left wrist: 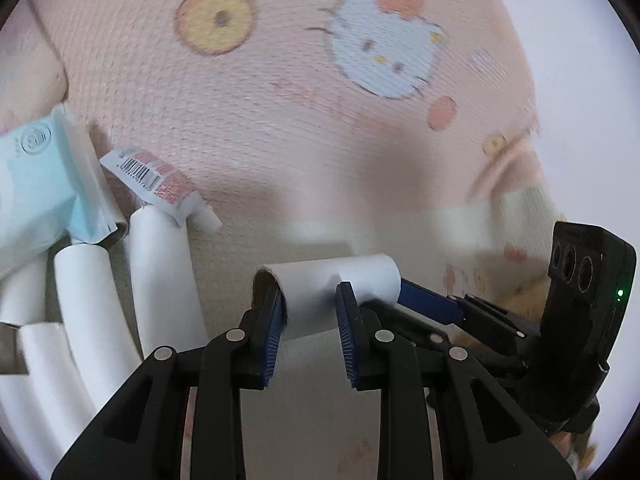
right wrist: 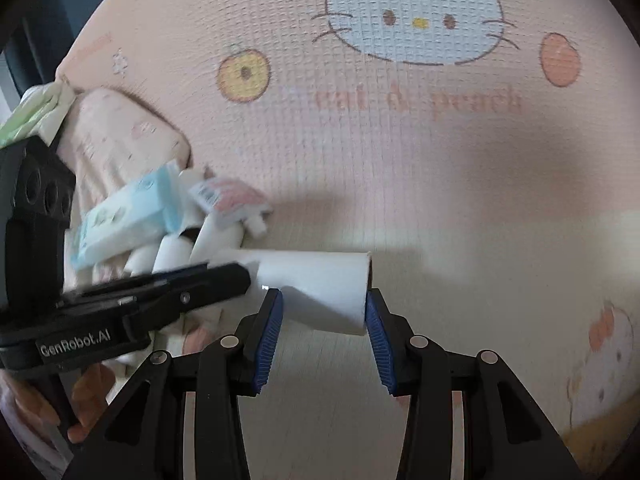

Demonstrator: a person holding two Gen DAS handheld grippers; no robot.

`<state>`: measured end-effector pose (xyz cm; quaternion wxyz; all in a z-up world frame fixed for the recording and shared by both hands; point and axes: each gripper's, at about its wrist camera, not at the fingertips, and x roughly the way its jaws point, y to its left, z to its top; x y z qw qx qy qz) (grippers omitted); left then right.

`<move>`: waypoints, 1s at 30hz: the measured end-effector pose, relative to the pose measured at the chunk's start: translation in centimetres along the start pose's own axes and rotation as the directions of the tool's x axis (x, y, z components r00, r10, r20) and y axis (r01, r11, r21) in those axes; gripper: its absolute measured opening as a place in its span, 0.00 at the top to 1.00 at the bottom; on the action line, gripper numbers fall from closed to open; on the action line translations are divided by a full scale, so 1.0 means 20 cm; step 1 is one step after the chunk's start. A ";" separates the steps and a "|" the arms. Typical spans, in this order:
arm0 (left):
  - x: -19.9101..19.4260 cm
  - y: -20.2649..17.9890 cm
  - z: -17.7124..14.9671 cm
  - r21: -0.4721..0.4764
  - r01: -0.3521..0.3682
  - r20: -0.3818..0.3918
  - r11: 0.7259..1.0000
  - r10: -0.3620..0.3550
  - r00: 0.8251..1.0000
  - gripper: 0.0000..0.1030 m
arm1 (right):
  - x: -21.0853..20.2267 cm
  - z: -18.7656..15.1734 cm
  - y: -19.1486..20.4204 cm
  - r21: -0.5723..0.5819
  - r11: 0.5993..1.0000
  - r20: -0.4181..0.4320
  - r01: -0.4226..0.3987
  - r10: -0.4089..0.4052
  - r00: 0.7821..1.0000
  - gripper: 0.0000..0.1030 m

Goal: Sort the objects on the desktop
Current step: 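Lift the tube with the left gripper and turn it upright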

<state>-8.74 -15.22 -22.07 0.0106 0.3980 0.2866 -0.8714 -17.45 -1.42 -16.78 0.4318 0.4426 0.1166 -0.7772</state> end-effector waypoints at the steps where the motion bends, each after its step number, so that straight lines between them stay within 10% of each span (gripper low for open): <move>1: -0.02 -0.02 -0.03 0.033 -0.009 -0.008 0.999 0.009 1.000 0.73 | -0.03 -0.03 0.00 -0.008 1.000 0.001 0.012 -0.012 1.000 0.61; 30: 0.02 0.02 -0.30 -0.016 -0.033 -0.159 0.999 0.030 0.987 0.73 | -0.22 -0.40 0.14 -0.207 0.978 -0.098 0.032 -0.053 0.994 0.61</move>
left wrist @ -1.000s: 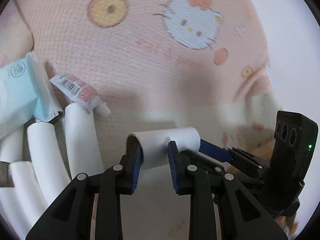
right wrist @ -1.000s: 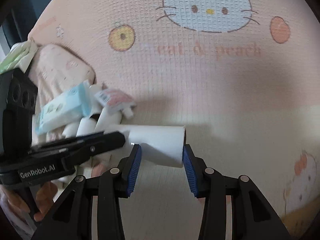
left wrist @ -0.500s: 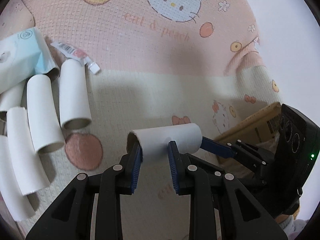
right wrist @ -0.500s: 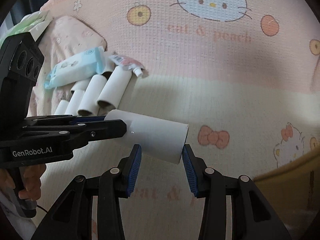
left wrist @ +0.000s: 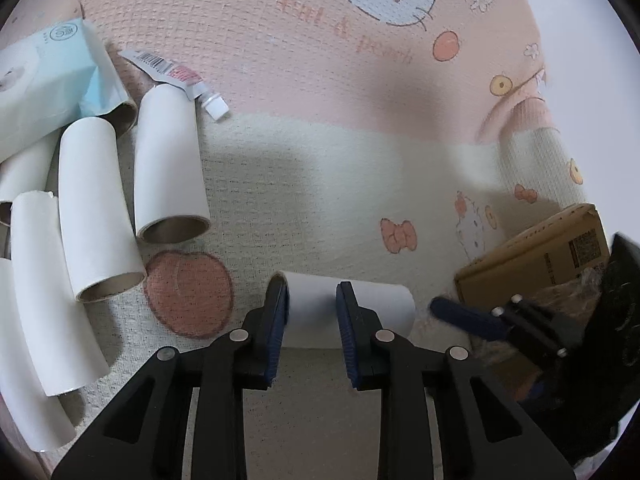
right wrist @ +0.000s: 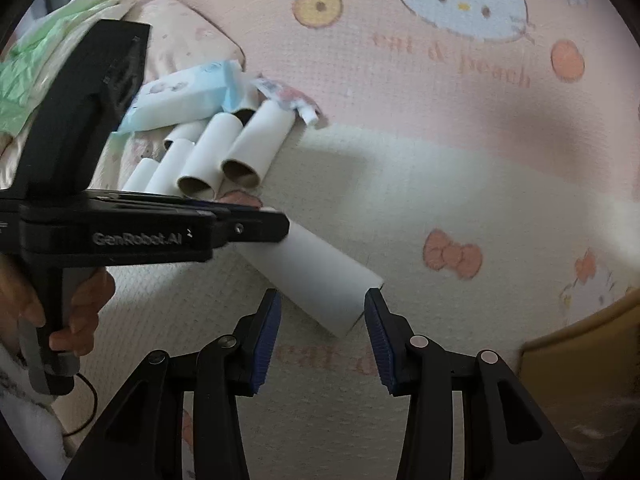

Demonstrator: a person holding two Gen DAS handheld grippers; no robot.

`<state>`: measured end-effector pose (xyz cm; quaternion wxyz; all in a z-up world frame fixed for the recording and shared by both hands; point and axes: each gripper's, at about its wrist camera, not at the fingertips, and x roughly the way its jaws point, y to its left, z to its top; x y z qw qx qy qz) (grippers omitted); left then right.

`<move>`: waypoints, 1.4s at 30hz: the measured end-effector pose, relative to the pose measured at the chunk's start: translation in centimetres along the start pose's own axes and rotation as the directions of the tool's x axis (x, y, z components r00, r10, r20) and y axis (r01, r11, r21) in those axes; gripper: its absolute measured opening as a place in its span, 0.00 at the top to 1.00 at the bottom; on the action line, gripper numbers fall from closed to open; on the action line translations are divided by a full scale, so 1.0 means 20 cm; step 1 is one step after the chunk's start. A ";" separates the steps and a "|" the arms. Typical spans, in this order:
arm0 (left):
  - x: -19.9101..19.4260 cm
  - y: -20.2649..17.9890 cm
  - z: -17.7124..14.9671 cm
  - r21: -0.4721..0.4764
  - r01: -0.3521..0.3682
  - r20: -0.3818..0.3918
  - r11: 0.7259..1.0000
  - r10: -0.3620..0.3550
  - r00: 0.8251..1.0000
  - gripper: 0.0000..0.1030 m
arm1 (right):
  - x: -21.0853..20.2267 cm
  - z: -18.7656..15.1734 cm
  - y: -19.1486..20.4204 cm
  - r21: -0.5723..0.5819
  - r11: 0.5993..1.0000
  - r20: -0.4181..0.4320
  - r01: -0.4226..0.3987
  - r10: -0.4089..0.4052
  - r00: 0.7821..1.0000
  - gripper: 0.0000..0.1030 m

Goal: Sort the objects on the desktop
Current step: 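Lift the tube with the left gripper and turn it upright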

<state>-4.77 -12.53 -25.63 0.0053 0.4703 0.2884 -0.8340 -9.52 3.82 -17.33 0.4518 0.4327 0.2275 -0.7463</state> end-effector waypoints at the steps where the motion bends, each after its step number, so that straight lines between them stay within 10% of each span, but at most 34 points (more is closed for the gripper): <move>1: 0.00 0.00 0.00 -0.004 0.002 0.000 1.000 -0.002 1.000 0.73 | -0.02 0.01 0.00 -0.013 1.000 0.010 0.014 -0.013 1.000 0.61; 6: 0.00 -0.01 0.01 0.027 -0.008 0.004 1.000 0.008 1.000 0.70 | -0.09 0.10 -0.04 -0.018 1.000 0.082 0.018 -0.016 0.996 0.61; 9: -0.04 -0.06 0.00 0.062 -0.070 0.029 0.996 0.068 0.997 0.54 | -0.03 0.14 -0.07 -0.005 0.996 0.043 0.090 -0.089 0.995 0.61; 16: -0.16 -0.08 -0.05 0.030 -0.068 0.091 0.997 0.065 0.994 0.53 | 0.10 0.16 -0.13 -0.008 0.988 -0.029 0.156 -0.156 0.987 0.61; 21: -0.17 -0.07 -0.14 0.022 -0.100 0.070 0.995 0.098 0.993 0.77 | 0.11 0.14 -0.13 -0.051 0.981 -0.050 0.189 -0.192 0.980 0.61; 26: -0.10 -0.03 -0.18 -0.050 -0.038 0.016 0.998 0.039 0.999 0.77 | 0.11 0.12 -0.14 -0.027 0.988 -0.057 0.155 -0.156 0.986 0.61; 30: -0.08 0.03 -0.14 -0.141 0.065 0.047 0.988 -0.059 0.997 0.57 | 0.11 0.10 -0.13 0.004 0.996 -0.068 0.087 -0.086 0.994 0.61; 42: 0.03 0.09 -0.03 -0.206 0.160 0.032 0.965 -0.157 0.987 0.56 | 0.13 0.05 -0.09 0.087 0.992 -0.094 -0.096 0.104 0.990 0.60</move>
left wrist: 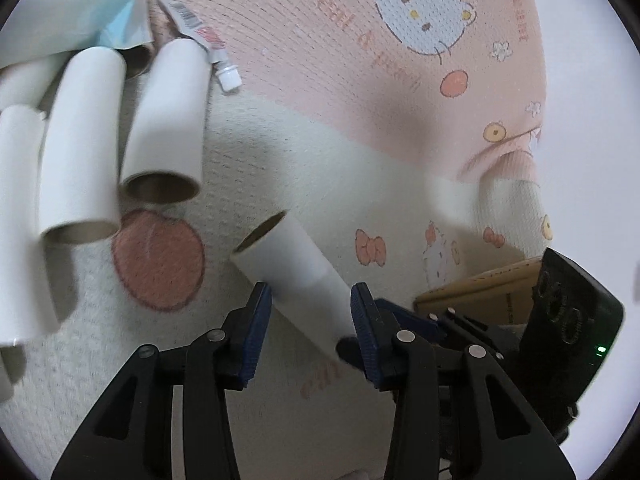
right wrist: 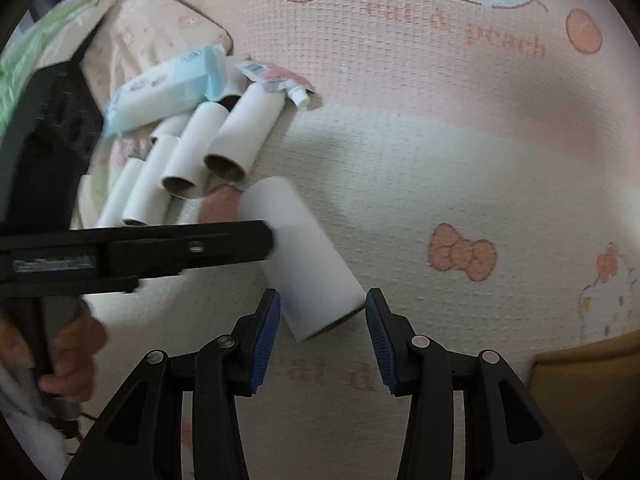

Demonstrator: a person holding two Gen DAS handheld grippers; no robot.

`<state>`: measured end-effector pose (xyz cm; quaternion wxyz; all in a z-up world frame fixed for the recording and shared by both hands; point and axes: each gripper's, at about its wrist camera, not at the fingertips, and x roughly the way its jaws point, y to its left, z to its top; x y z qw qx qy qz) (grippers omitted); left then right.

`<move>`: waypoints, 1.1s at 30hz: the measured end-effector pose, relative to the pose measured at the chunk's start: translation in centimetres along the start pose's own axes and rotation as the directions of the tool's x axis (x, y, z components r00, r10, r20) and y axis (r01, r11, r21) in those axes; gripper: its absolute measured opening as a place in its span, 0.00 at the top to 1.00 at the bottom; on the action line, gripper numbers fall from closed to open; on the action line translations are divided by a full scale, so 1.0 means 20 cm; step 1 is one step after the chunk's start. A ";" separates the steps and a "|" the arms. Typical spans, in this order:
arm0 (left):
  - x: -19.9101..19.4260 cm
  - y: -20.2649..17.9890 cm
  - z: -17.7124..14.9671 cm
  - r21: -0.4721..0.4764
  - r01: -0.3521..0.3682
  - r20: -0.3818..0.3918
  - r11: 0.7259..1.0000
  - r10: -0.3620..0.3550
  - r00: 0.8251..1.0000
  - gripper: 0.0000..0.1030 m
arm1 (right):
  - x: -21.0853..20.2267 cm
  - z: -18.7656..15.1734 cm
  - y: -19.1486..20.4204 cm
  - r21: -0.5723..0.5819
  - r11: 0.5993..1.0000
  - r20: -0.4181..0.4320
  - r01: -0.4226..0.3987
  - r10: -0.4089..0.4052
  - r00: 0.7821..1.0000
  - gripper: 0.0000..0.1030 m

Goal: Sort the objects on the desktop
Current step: 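Lift the tube with the left gripper and turn it upright, then carry the upright tube with the left gripper over the cardboard box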

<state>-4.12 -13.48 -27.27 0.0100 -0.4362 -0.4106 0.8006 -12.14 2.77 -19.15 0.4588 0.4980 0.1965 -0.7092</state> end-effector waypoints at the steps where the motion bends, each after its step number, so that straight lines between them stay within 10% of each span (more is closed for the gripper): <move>1: 0.01 0.00 0.01 0.002 -0.004 -0.005 1.000 0.004 1.000 0.56 | 0.00 0.00 0.00 0.010 1.000 0.005 -0.025 0.025 1.000 0.60; 14: 0.07 0.11 0.08 -0.108 0.034 -0.010 0.994 -0.036 0.999 0.51 | 0.06 0.07 -0.01 -0.033 0.999 0.001 0.021 -0.021 1.000 0.56; 20: 0.11 0.24 0.05 -0.309 0.157 0.055 0.938 -0.147 0.988 0.52 | 0.09 0.12 -0.03 -0.041 0.999 0.013 -0.023 0.024 1.000 0.56; 33: 0.10 0.11 0.04 -0.158 0.123 0.044 0.980 -0.118 0.992 0.54 | 0.16 0.09 -0.02 -0.029 0.998 0.015 -0.055 0.056 0.998 0.56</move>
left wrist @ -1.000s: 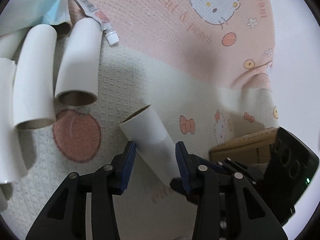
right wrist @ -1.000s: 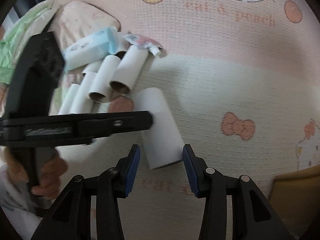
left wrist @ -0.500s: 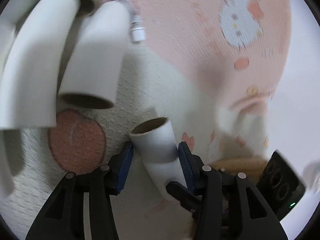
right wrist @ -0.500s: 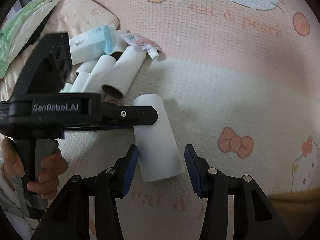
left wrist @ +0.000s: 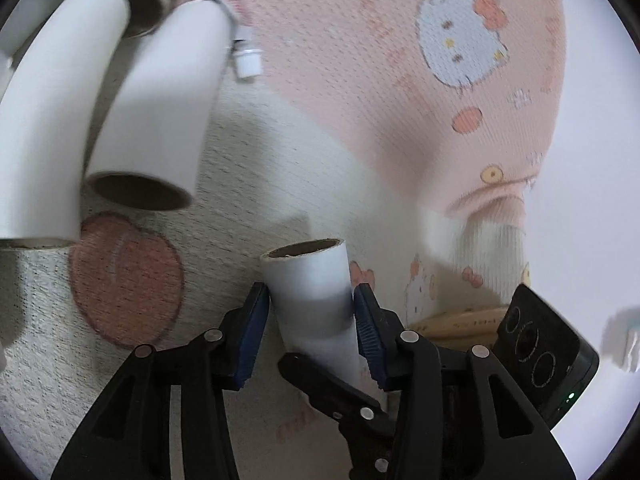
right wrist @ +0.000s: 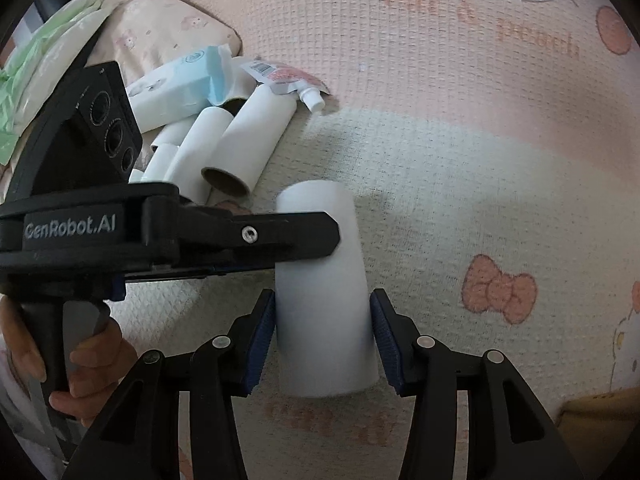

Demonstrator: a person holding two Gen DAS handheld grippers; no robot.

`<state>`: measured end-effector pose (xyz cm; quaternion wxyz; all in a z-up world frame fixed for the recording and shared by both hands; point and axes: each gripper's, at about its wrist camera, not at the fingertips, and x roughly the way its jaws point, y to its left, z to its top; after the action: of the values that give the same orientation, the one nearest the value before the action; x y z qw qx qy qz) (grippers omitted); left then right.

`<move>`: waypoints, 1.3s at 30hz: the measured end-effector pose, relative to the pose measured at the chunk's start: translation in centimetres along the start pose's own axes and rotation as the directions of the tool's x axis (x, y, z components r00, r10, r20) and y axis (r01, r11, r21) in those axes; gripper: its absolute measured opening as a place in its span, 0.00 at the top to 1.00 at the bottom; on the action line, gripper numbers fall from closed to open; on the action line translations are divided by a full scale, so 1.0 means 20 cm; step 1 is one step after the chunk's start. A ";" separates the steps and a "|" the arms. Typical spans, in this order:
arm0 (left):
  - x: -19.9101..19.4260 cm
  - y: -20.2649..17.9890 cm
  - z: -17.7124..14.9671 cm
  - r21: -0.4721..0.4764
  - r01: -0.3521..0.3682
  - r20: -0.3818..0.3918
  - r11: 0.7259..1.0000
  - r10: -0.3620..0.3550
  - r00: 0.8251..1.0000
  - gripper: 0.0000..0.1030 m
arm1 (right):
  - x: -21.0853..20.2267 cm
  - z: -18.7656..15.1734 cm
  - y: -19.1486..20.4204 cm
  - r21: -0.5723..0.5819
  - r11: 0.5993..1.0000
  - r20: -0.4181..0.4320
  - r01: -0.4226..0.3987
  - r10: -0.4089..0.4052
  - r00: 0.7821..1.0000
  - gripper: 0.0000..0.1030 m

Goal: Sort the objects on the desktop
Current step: 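Carry the upright tube with the left gripper over the cardboard box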

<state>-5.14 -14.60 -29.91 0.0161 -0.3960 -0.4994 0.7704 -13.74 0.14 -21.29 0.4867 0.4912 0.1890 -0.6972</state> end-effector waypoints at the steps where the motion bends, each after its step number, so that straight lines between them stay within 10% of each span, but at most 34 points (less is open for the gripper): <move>1: 0.00 -0.02 -0.01 0.023 -0.002 0.003 1.000 0.002 1.000 0.54 | -0.01 0.00 0.00 0.007 1.000 0.008 0.003 -0.003 1.000 0.56; 21: -0.36 -0.65 -0.22 0.439 -0.009 0.130 0.898 -0.054 0.990 0.54 | -0.60 -0.06 0.20 -0.042 0.989 0.291 0.144 -0.126 0.948 0.58; 39: -0.43 -1.33 -0.32 0.677 0.009 0.089 0.736 -0.093 0.992 0.54 | -1.18 -0.13 0.18 0.075 0.949 0.506 0.305 -0.299 0.809 0.59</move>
<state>-5.14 -0.01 -5.27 0.1502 -0.3038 -0.1972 0.9199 -8.31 12.04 -1.10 0.4047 0.2500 0.1323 -0.8696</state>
